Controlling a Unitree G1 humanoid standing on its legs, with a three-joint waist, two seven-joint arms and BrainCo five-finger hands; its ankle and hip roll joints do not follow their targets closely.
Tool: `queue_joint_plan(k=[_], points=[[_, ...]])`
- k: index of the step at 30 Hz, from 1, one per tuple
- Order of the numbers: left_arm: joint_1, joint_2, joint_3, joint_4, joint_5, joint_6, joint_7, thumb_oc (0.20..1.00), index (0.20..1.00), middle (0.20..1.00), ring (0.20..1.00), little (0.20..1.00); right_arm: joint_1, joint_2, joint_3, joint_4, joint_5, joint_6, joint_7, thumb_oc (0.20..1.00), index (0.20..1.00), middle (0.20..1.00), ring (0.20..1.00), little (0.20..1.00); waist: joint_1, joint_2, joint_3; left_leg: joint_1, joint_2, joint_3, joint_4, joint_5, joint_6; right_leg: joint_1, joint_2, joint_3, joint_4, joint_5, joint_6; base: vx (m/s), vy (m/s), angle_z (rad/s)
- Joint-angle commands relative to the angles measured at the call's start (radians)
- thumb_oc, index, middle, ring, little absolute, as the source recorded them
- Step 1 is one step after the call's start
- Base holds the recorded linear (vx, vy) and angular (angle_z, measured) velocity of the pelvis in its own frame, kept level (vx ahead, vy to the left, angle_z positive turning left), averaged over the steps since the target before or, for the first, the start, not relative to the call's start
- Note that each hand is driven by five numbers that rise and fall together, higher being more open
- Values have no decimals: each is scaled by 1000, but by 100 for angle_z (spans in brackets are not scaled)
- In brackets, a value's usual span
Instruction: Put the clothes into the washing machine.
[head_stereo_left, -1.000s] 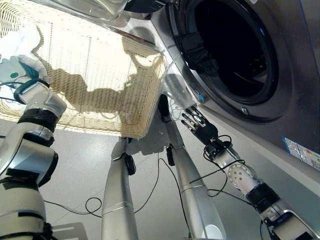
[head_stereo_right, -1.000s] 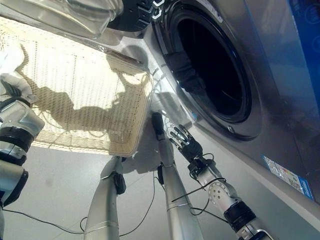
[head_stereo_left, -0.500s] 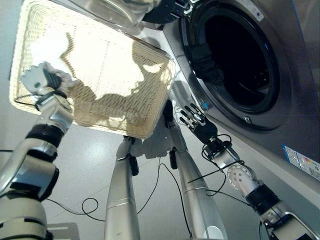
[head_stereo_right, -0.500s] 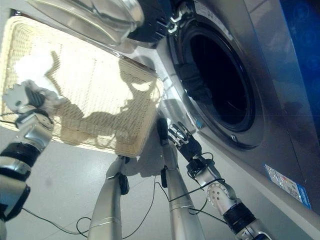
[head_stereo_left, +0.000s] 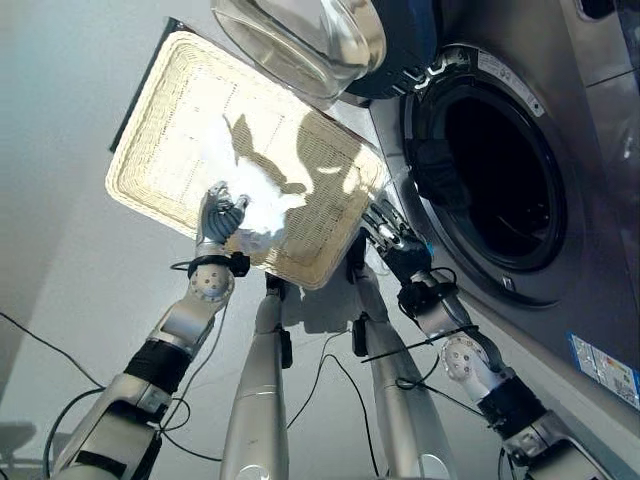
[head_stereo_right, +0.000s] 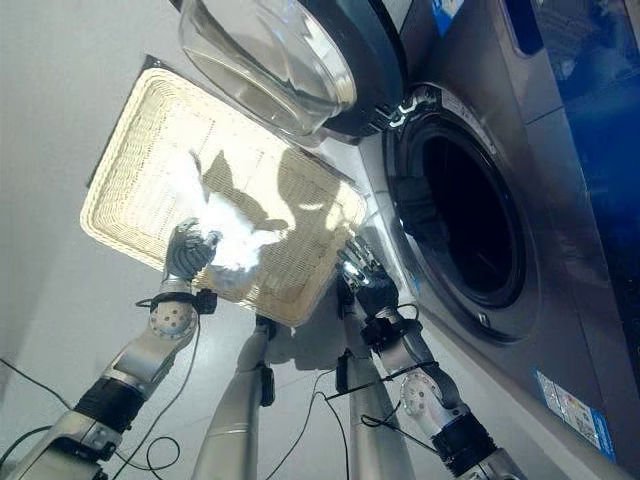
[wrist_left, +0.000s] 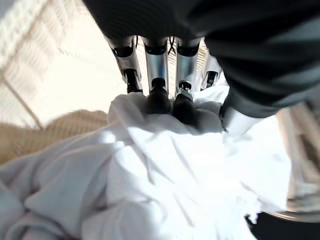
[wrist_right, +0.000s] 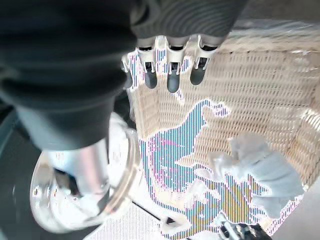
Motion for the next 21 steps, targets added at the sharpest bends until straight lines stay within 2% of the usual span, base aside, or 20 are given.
queue_joint_plan(k=[1,4,5,10,15,21], points=[[-5,-12,47,-113,-41,-111,-85,200,200,200,200,200,33,8,-26,-118,-96,-3,5,1000,1000,1000,1000,1000,7,60,3,17,-69,4,-114,105,66,82,-26,-89,65,-80,77,-24,-61,4],[14,-29,33,-174,-80,-138,-163,200,200,200,200,200,7,-3,-17,-103,-208,31,-3,1000,1000,1000,1000,1000,17,68,3,32,-73,-2,-112,104,70,98,-28,-94,68,-82,75,-23,-50,7],[24,-38,22,-207,-115,-148,-215,200,200,200,200,200,-11,-14,-8,-91,-294,62,-10,1000,1000,1000,1000,1000,21,73,3,44,-74,-2,-112,101,72,110,-30,-97,68,-84,74,-19,-38,8],[29,-31,-14,-272,-178,-151,-354,200,200,200,200,200,-63,-76,12,-68,-484,94,7,1000,1000,1000,1000,1000,28,81,3,63,-76,-1,-101,94,73,134,-36,-104,68,-85,73,-16,-29,5],[20,-10,-54,-308,-202,-138,-413,200,200,200,200,200,-95,-128,38,-60,-544,140,38,1000,1000,1000,1000,1000,30,82,3,82,-76,0,-112,96,77,149,-33,-104,66,-86,72,-6,-6,1],[-1,-3,-98,-320,-198,-108,-450,200,200,200,200,200,-112,-139,82,-50,-469,173,96,1000,1000,1000,1000,1000,30,82,3,90,-76,1,-120,101,79,157,-31,-104,63,-86,71,0,0,0]])
